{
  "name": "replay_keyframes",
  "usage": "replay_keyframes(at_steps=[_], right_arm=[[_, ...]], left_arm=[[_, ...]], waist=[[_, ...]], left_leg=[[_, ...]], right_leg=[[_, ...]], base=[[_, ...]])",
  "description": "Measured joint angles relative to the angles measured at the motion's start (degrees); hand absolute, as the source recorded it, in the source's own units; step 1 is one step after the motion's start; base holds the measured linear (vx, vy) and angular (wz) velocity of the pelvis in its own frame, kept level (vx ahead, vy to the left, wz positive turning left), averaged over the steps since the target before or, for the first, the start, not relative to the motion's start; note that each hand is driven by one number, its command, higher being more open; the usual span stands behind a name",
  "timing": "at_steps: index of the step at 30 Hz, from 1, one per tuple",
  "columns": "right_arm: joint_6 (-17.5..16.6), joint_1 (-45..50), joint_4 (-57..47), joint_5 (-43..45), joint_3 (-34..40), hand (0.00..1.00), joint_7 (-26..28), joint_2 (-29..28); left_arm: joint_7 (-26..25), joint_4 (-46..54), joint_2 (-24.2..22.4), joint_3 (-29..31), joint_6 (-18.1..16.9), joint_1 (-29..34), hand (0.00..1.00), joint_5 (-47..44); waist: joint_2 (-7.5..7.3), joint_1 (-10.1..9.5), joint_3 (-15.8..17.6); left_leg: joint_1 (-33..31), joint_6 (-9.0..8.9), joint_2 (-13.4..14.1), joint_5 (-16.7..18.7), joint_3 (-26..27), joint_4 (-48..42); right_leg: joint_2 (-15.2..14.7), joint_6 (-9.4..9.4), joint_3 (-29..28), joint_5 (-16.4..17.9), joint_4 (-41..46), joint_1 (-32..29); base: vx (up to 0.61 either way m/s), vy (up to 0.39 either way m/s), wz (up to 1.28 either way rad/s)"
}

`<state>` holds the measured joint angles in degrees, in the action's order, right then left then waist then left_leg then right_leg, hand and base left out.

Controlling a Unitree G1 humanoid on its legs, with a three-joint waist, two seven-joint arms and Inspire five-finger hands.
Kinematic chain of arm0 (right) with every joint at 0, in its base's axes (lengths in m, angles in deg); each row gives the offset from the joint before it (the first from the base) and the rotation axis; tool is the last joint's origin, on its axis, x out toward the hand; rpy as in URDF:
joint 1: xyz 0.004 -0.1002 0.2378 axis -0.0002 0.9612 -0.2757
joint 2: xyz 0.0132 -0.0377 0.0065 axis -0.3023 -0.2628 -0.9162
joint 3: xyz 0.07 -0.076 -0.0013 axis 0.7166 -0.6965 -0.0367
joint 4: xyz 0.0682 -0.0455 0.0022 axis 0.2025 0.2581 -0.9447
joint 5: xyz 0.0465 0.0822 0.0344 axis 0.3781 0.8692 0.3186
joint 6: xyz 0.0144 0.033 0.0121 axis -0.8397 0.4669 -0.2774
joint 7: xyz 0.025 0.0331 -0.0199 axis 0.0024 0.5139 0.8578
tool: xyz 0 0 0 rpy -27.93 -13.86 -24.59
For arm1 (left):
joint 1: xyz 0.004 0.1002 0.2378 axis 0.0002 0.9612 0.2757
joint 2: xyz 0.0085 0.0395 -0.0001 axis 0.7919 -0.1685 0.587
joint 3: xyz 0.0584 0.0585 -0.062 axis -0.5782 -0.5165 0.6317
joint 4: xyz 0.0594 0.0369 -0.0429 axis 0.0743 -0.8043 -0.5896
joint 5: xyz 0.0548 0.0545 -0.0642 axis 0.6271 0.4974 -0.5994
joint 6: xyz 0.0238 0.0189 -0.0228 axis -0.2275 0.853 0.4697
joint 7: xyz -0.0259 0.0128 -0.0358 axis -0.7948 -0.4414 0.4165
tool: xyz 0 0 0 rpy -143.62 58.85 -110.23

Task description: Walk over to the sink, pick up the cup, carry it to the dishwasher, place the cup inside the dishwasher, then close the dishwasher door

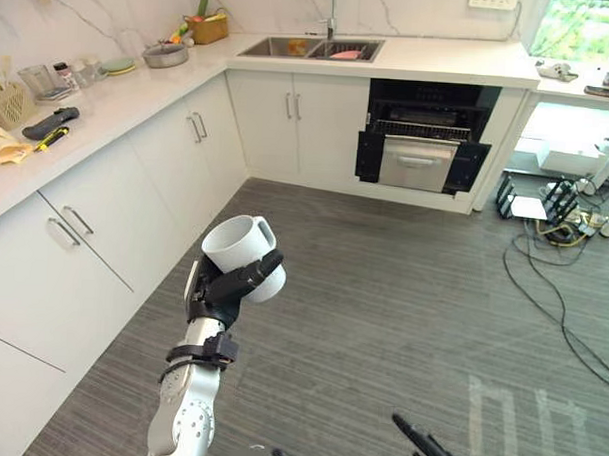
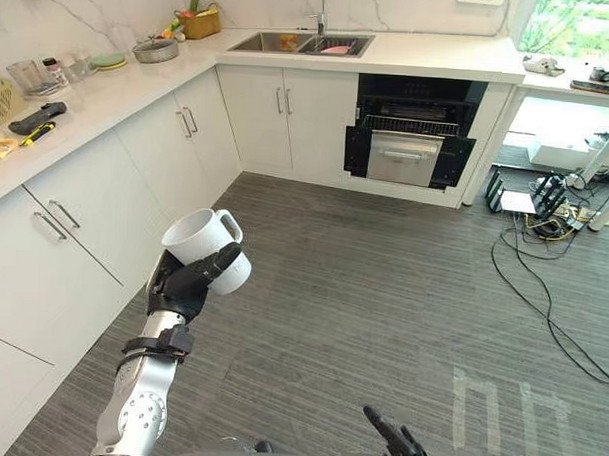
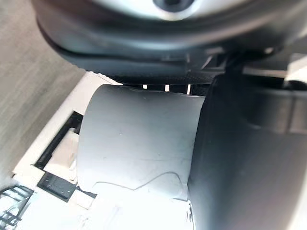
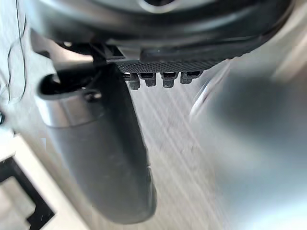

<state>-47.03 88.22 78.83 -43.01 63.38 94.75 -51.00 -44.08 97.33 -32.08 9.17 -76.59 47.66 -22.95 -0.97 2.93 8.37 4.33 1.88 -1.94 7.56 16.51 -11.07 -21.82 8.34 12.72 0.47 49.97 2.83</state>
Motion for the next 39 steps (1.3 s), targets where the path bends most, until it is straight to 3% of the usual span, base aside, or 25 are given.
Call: replay_keyframes(at_steps=[2, 3, 5, 6, 9, 11, 12, 13, 14, 16, 17, 19, 20, 21, 24, 26, 28, 29, 31, 32, 33, 35, 37, 38, 39], right_arm=[[-1.2, 1.3, -2.1, 0.0, 0.0, 1.0, -0.5, -1.9], [-2.0, 1.6, -4.7, 0.0, -0.3, 1.0, -1.6, -3.9], [-2.4, 2.9, -9.5, 0.2, -1.3, 1.0, -3.4, -5.6], [-2.5, 3.4, -11.7, 0.1, -2.5, 1.0, -4.7, -5.5], [-3.6, 3.9, -17.1, 0.1, -5.2, 1.0, -6.2, -5.5], [-3.7, 4.1, -21.2, 0.0, -7.0, 1.0, -6.7, -5.2], [-3.7, 4.0, -24.4, -0.1, -8.5, 1.0, -7.4, -4.7], [-3.7, 3.9, -25.9, 0.0, -9.2, 1.0, -7.9, -4.3], [-3.8, 3.9, -29.0, 0.0, -9.3, 1.0, -9.0, -3.9], [-4.0, 4.0, -33.4, 0.1, -9.7, 1.0, -10.1, -4.4], [-4.9, 4.6, -36.9, 0.1, -9.6, 1.0, -10.1, -4.8], [-6.0, 4.6, -41.9, 0.2, -9.1, 1.0, -10.1, -5.6], [-6.9, 4.6, -45.0, 0.2, -9.0, 1.0, -9.6, -5.4], [-7.7, 4.4, -46.9, 0.1, -8.7, 1.0, -9.1, -5.3], [-9.4, 1.7, -51.1, 0.2, -7.4, 1.0, -7.8, -4.6], [-9.6, -1.9, -51.5, 0.5, -7.8, 1.0, -7.0, -3.9], [-10.1, -5.0, -51.7, 0.5, -8.5, 1.0, -6.5, -4.0], [-10.4, -5.2, -51.8, 0.5, -8.6, 1.0, -6.0, -3.7], [-10.5, -4.6, -51.0, 0.4, -8.9, 1.0, -4.3, -2.3], [-10.5, -4.2, -50.7, 0.4, -8.8, 1.0, -4.3, -2.0], [-10.5, -3.7, -49.7, 0.4, -8.7, 1.0, -4.3, -1.8], [-10.5, -2.5, -49.3, 0.4, -8.6, 1.0, -4.3, -1.5], [-10.6, -2.2, -48.3, -0.1, -7.1, 1.0, -4.6, -2.6], [-10.6, -2.0, -47.3, -0.1, -5.8, 1.0, -5.1, -3.6], [-10.6, -1.4, -46.1, -0.1, -4.8, 1.0, -5.5, -4.4]], left_arm=[[-0.5, 0.0, 1.5, -1.1, 0.0, -1.3, 0.0, 0.2], [-1.4, -0.6, 2.0, -1.1, 0.0, -2.4, 0.0, 0.2], [-2.1, -2.1, 2.0, -2.8, 0.2, -4.6, 0.0, 0.3], [-2.2, -2.4, 2.3, -4.5, 0.4, -5.2, 0.0, 0.9], [-2.1, -2.0, 3.4, -7.3, 0.9, -5.0, 0.0, 2.6], [-1.9, -1.3, 3.3, -7.0, 1.1, -3.2, 0.0, 2.6], [-1.6, 0.2, 2.6, -6.3, 1.2, -1.1, 0.0, 2.6], [-1.5, 0.3, 2.1, -6.2, 1.2, -0.3, 0.0, 2.6], [-0.9, 0.3, 1.3, -6.7, 1.2, -0.1, 0.0, 2.6], [2.3, 0.4, 1.0, -6.9, 1.2, -0.2, 0.0, 2.6], [4.0, 0.7, 0.8, -7.5, 1.2, -0.2, 0.0, 2.6], [5.1, 1.8, 0.4, -8.3, 1.2, -0.2, 0.0, 2.6], [5.2, 2.5, 0.1, -8.9, 1.1, -0.2, 0.0, 2.6], [5.1, 2.8, -0.5, -9.3, 1.1, -0.2, 0.0, 2.6], [4.1, 2.8, -1.3, -9.6, 0.8, 0.5, 0.0, 2.9], [3.0, 2.7, -1.6, -8.5, 0.1, 1.8, 0.0, 3.0], [3.8, 2.7, -3.0, -7.0, -0.6, 4.2, 0.0, 2.4], [4.5, 2.9, -3.6, -6.6, -0.8, 4.9, 0.0, 1.9], [6.2, 3.1, -4.4, -6.5, -1.5, 6.0, 0.0, 1.1], [6.8, 2.9, -4.1, -6.5, -1.5, 6.0, 0.0, 0.8], [8.0, 2.6, -2.7, -6.1, -1.8, 6.1, 0.0, 0.0], [9.5, 2.2, -1.7, -4.6, -1.8, 6.1, 0.0, -0.4], [11.9, 2.2, -0.8, -3.0, -2.4, 5.2, 0.0, -0.7], [12.0, 2.2, 0.1, -2.9, -2.4, 4.3, 0.0, -0.8], [12.0, 2.2, 0.6, -3.3, -2.4, 4.2, 0.0, -0.8]], waist=[[0.61, 1.16, 0.1], [0.45, 2.17, 0.2], [0.89, 3.42, 0.5], [1.03, 3.51, 0.6], [0.82, 2.41, 0.6], [0.53, 2.5, 0.3], [1.23, 2.33, 0.4], [2.32, 1.81, 0.3], [4.9, 1.24, -0.5], [5.07, 1.42, -0.7], [5.31, 1.44, -0.8], [5.7, 1.06, -0.6], [5.79, 1.06, -0.6], [5.94, 0.86, -0.5], [5.53, 0.07, -0.4], [5.39, -1.32, -0.5], [5.1, -1.66, -0.9], [5.49, -1.65, -1.2], [6.04, -1.46, -1.4], [6.02, -1.42, -1.4], [4.75, -1.74, -1.1], [2.5, -1.21, -1.9], [-0.82, -0.97, -2.3], [-2.65, -0.33, -1.9], [-2.38, 0.16, -2.3]], left_leg=[[2.8, 1.59, 0.0, -0.4, -2.0, 2.3], [3.7, 1.72, 0.4, -0.2, -3.2, 3.3], [5.6, 1.67, 0.8, 0.0, -5.3, 5.1], [7.2, 1.42, 0.9, 0.7, -5.7, 6.1], [10.8, 0.01, 1.1, 4.4, -4.7, 5.9], [14.2, -1.41, 1.0, 7.7, -4.1, 5.1], [16.7, -2.15, 1.7, 10.8, -3.1, 4.4], [17.3, -1.85, 2.8, 12.1, -2.4, 3.8], [17.7, -0.42, 4.9, 13.4, -1.9, 2.2], [17.4, -0.13, 7.1, 12.7, -2.1, -4.0], [15.9, 0.06, 9.5, 12.1, -1.9, -11.5], [9.5, -2.8, 14.2, 4.5, -1.8, -29.2], [3.3, -6.87, 17.6, -3.3, -3.3, -42.2], [-0.9, -8.16, 19.5, -3.2, -3.7, -50.2], [-9.2, -4.7, 20.8, 2.7, -1.0, -51.7], [-11.2, -3.98, 19.7, 5.2, -0.3, -38.4], [-11.5, -6.96, 16.0, 2.4, -2.6, -7.5], [-12.2, -8.28, 16.0, 1.2, -2.9, -1.2], [-17.0, -10.42, 17.0, -0.5, -1.3, 2.3], [-16.7, -9.93, 16.4, -1.0, -1.1, 2.3], [-14.6, -8.55, 14.0, -6.1, -2.5, 0.6], [-13.5, -6.69, 10.2, -7.8, -3.3, -3.3], [-10.3, -3.09, 5.5, -8.2, -1.7, -5.1], [-8.3, -2.08, 3.0, -5.8, -1.9, -6.8], [-6.0, -1.49, 2.4, -4.0, -2.8, -6.4]], right_leg=[[2.2, -1.33, -1.9, 4.8, 6.3, -4.1], [5.7, -3.0, -2.1, 11.2, 5.8, -7.6], [9.1, -4.11, 0.2, 14.7, -2.3, -12.0], [10.5, -4.13, 1.0, 13.8, -12.0, -14.6], [12.5, -3.29, 3.0, 3.1, -39.3, -17.6], [11.5, -4.18, 8.3, 3.2, -39.2, -18.1], [11.5, -7.26, 10.2, 0.3, -37.7, -17.5], [12.1, -6.82, 10.6, -0.4, -36.1, -17.7], [13.8, -6.88, 10.4, -0.5, -33.4, -18.1], [15.4, -7.02, 8.9, -0.5, -29.8, -17.5], [16.2, -9.51, 10.0, 0.0, -28.5, -15.7], [17.8, -11.55, 10.4, 3.5, -28.4, -12.3], [19.0, -11.56, 10.4, 5.2, -29.6, -9.3], [19.9, -11.19, 10.2, 6.1, -30.7, -7.0], [20.9, -11.62, 7.1, 8.9, -34.1, 0.4], [20.5, -11.75, 2.8, 10.5, -34.2, 2.1], [18.7, -10.81, -1.0, 11.7, -34.1, 3.5], [18.7, -10.33, -1.6, 12.1, -34.3, 3.6], [18.4, -7.13, -2.4, 14.6, -34.8, 6.5], [17.8, -6.21, -2.3, 15.5, -34.5, 7.9], [15.3, -4.51, -2.6, 18.3, -31.8, 10.0], [10.0, -3.26, -1.9, 19.6, -21.6, 8.7], [1.8, -1.0, -1.3, 17.1, -6.4, 4.1], [-2.5, -1.11, -0.7, 10.5, 1.7, 2.2], [-3.2, -1.45, -1.6, -1.1, 6.0, 0.2]], base=[[0.22, 0.063, 0.35], [0.23, -0.014, 0.51], [0.21, -0.035, 0.58], [0.27, -0.037, 0.34], [0.35, -0.094, -0.03], [0.53, -0.174, -0.24], [0.44, -0.134, -0.39], [0.61, -0.166, -0.41], [0.5, -0.153, -0.08], [0.64, -0.278, 0.21], [0.53, -0.31, 0.22], [0.55, -0.276, 0.06], [0.59, -0.214, -0.06], [0.5, -0.148, -0.11], [0.48, -0.076, -0.5], [0.47, -0.014, -1.11], [0.48, 0.071, -0.85], [0.52, 0.122, -0.53], [0.56, 0.178, -0.31], [0.61, 0.272, -0.35], [0.61, 0.309, -0.41], [0.65, 0.354, -0.24], [0.59, 0.294, 0.06], [0.68, 0.286, 0.33], [0.44, 0.17, 0.41]])
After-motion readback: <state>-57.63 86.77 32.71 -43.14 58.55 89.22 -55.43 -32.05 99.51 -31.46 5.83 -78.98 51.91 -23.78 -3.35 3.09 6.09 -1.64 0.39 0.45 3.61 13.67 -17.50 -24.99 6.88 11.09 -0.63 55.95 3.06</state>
